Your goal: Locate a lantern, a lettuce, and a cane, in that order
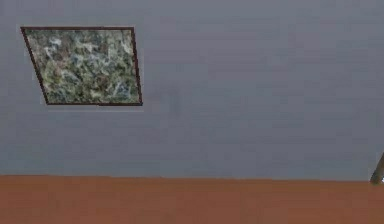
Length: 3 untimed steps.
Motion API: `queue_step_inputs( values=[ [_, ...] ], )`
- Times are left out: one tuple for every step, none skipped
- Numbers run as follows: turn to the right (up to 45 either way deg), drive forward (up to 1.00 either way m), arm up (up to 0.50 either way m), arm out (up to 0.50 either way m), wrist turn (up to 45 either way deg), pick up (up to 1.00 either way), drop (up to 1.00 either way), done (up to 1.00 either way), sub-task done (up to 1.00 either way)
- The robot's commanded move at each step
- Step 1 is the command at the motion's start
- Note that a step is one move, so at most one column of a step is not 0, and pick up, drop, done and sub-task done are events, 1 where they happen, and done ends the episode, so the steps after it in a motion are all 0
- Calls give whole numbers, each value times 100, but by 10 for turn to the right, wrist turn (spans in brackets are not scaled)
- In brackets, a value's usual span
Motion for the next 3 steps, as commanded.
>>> queue_step_inputs(
  values=[
    [-450, 0, 0, 0, 0, 0, 0, 0, 0],
    [-390, 0, 0, 0, 0, 0, 0, 0, 0],
    [0, 50, 0, 0, 0, 0, 0, 0, 0]
  ],
)
